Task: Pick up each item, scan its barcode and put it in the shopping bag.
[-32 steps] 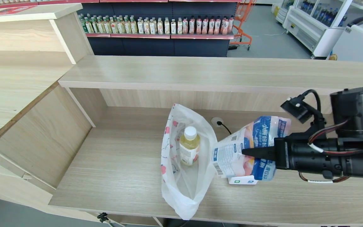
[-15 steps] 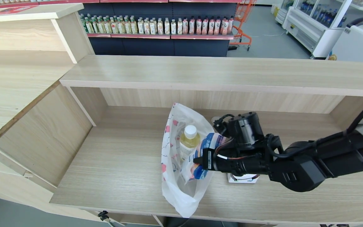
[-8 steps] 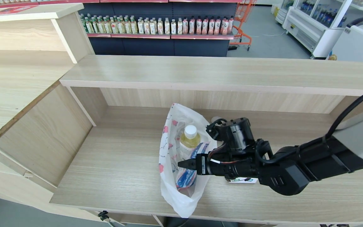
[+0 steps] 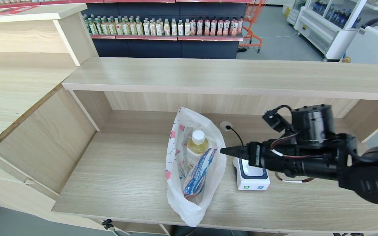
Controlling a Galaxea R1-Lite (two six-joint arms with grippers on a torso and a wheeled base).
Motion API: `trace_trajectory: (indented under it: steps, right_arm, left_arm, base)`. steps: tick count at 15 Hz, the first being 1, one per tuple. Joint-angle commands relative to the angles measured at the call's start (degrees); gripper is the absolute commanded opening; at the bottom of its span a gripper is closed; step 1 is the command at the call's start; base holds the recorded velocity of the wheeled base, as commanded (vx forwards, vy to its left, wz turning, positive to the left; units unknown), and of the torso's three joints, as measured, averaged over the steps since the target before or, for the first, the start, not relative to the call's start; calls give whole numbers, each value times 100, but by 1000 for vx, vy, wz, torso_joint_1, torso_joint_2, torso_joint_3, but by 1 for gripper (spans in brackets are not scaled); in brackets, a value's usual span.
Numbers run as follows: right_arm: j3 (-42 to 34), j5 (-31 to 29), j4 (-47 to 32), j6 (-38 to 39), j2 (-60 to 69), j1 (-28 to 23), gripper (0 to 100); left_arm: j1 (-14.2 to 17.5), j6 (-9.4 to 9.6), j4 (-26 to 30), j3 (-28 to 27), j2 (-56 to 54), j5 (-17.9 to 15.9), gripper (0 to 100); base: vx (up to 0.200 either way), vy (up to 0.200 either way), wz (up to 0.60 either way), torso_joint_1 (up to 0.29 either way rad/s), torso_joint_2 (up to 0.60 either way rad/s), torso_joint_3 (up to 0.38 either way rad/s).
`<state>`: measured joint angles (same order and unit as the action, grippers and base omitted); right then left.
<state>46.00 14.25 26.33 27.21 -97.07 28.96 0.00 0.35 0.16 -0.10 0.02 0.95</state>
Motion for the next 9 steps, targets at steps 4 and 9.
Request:
trace_trajectory:
  steps: [4,9]
  right_arm:
    - [-1963,-1618,-155,-2615,3318,-1842,100]
    - [-4600,-1592,-348,-2870,6807,-2580,100]
  left_arm:
    - [0,0,2,1,-2,2,100]
    - [0,0,2,1,-2,2,100]
  base:
    - [0,0,0,0,0,0]
    - [0,0,0,0,0,0]
